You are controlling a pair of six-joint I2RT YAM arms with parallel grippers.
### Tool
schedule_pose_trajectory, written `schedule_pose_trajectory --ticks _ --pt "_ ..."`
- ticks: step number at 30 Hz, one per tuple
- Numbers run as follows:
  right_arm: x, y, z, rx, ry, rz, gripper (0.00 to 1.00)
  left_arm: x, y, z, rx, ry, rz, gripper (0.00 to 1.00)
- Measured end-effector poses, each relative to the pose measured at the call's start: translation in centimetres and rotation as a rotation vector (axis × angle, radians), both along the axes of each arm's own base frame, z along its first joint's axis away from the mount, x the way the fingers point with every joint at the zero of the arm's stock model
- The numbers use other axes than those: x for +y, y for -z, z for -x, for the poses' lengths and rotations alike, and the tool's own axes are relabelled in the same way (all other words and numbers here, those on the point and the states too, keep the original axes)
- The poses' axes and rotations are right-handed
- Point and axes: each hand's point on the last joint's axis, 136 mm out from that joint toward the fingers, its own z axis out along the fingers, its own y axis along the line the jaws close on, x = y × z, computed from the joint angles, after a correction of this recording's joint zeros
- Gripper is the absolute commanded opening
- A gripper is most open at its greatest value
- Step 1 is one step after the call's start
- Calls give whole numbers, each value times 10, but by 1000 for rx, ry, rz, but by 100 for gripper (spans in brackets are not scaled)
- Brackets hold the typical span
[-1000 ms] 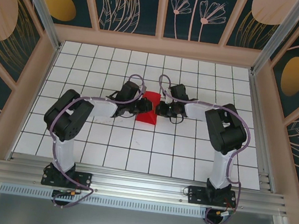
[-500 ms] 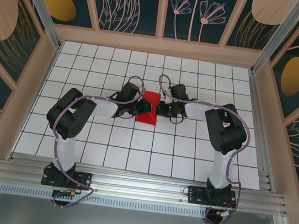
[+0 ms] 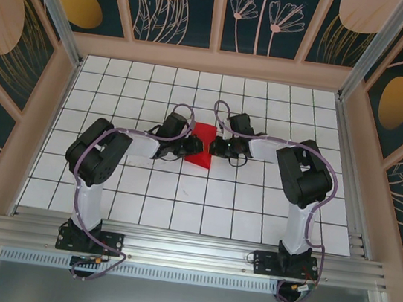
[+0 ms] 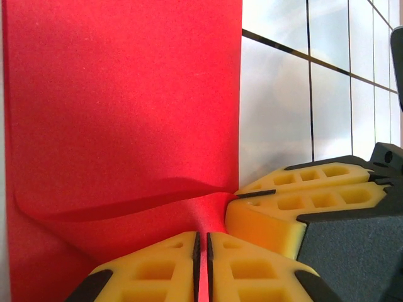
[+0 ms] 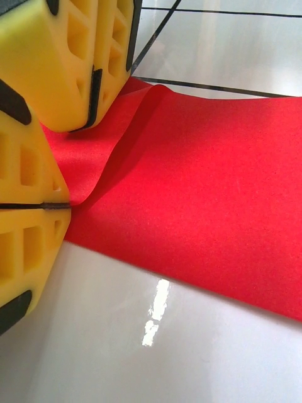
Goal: Fold a paper plane with a square sheet of paper (pick it up from the middle)
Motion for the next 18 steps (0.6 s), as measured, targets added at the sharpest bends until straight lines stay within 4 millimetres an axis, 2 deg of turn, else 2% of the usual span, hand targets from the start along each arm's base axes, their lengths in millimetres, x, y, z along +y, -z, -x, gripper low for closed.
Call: schedule_pose_trajectory --ticks 4,13,18 --pt "0 0 -1 -3 2 3 17 0 0 0 1 0 -1 14" --pt "1 -2 -2 -6 1 -3 24 1 2 1 5 -3 -7 14" --pt "2 -3 -2 -2 1 -14 24 2 3 1 10 -6 -13 13"
